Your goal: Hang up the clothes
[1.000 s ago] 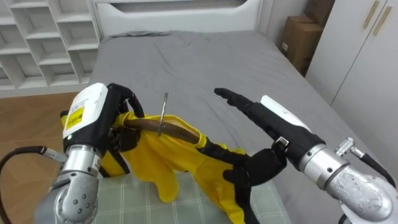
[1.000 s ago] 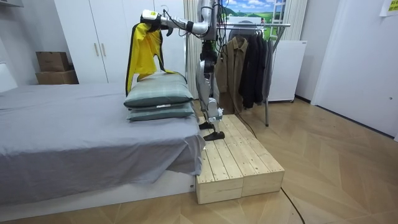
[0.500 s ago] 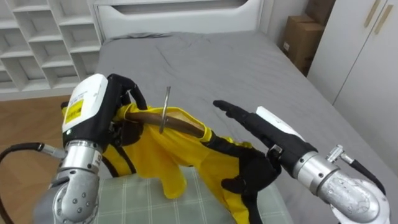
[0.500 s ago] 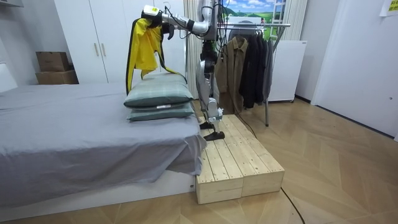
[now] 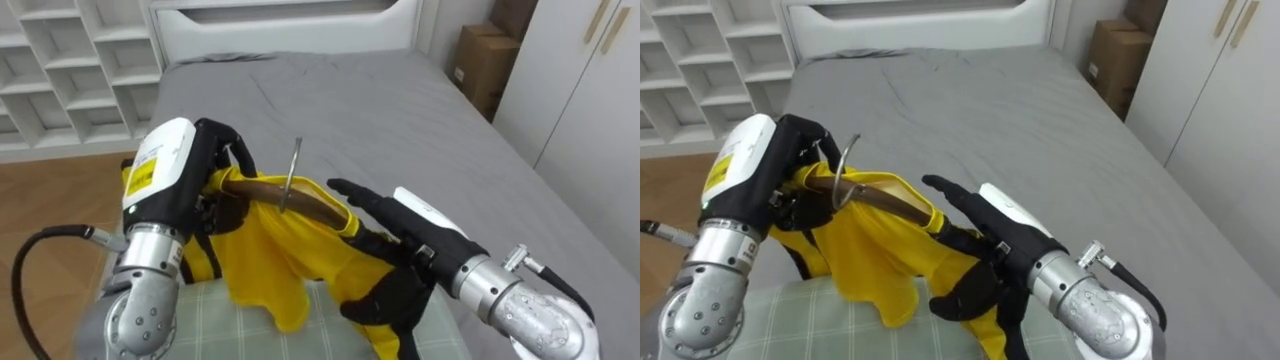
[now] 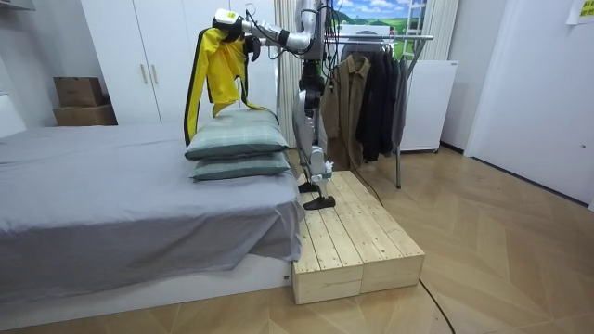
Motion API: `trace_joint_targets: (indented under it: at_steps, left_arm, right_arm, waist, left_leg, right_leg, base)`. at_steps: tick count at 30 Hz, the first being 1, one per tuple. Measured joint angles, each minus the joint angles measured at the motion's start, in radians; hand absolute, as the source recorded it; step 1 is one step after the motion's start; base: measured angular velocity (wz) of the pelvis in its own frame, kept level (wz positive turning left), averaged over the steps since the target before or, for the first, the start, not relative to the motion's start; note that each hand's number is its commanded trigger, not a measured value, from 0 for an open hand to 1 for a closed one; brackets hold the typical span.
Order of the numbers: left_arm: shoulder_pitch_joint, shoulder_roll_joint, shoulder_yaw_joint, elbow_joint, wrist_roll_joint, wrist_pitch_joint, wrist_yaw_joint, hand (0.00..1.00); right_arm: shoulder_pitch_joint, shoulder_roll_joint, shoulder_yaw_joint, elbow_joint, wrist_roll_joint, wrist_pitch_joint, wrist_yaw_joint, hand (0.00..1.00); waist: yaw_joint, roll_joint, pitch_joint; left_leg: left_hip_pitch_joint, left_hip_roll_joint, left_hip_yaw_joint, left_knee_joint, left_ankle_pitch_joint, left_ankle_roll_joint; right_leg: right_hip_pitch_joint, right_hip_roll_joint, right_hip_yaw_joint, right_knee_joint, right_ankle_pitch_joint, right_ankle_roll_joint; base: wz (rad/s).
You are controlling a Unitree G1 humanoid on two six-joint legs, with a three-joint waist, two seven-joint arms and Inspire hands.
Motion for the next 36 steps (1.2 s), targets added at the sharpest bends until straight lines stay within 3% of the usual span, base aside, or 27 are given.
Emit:
trace_joint_targets:
  at_steps: [12, 20, 22, 23, 25, 36]
  left_arm:
    - [-0.003, -0.014, -0.006, 0.0, -0.003, 0.017, -0.031, 1.0]
    - [-0.006, -0.015, -0.022, 0.0, -0.023, 0.019, -0.039, 1.0]
    - [-0.006, -0.013, -0.024, 0.0, -0.032, 0.025, -0.042, 1.0]
    - [-0.006, -0.013, -0.026, 0.0, -0.032, 0.03, -0.042, 1.0]
    - [-0.006, -0.012, -0.03, 0.0, -0.032, 0.03, -0.044, 1.0]
    - [-0.006, -0.013, -0.038, 0.0, -0.035, 0.032, -0.049, 1.0]
  right_arm:
    - [-0.004, 0.03, 0.018, 0.035, -0.003, 0.001, -0.046, 0.0]
    - [-0.02, 0.03, 0.039, 0.051, -0.008, 0.0, -0.094, 0.0]
    - [-0.024, 0.03, 0.044, 0.059, -0.018, 0.0, -0.104, 0.23]
    - [-0.037, 0.03, 0.052, 0.076, -0.031, 0.0, -0.113, 0.58]
    - [-0.048, 0.03, 0.059, 0.089, -0.042, 0.0, -0.12, 1.0]
    - [-0.048, 0.028, 0.073, 0.089, -0.096, 0.0, -0.123, 1.0]
  waist:
    - [0.003, -0.002, 0.0007]
    - [0.022, -0.002, 0.0008]
    - [0.025, -0.002, 0.0008]
    - [0.025, -0.002, 0.001]
    - [0.025, -0.002, 0.0011]
    - [0.025, -0.004, 0.0021]
  left_leg:
    - [-0.005, -0.001, 0.003, 0.001, 0.0, 0.0]
    - [-0.005, 0.0, 0.002, -0.001, 0.0, 0.0]
    - [-0.004, 0.0, 0.002, -0.001, 0.0, 0.0]
    - [-0.004, 0.0, 0.001, -0.002, 0.0, 0.0]
    - [-0.004, -0.001, 0.001, -0.002, 0.0, 0.0]
    - [-0.003, -0.001, 0.001, -0.001, 0.0, 0.0]
  right_leg:
    - [-0.009, 0.003, 0.014, 0.001, 0.001, 0.001]
    - [-0.009, 0.003, 0.012, 0.0, 0.001, 0.001]
    - [-0.008, 0.002, 0.012, 0.0, 0.001, 0.001]
    - [-0.008, 0.002, 0.012, 0.0, 0.001, 0.001]
    - [-0.008, 0.001, 0.011, 0.0, 0.001, 0.001]
    - [-0.007, 0.001, 0.01, 0.0, 0.001, 0.001]
  base:
    - [-0.01]
    - [0.0]
    - [0.0]
    - [0.0]
    - [0.0]
    - [0.0]
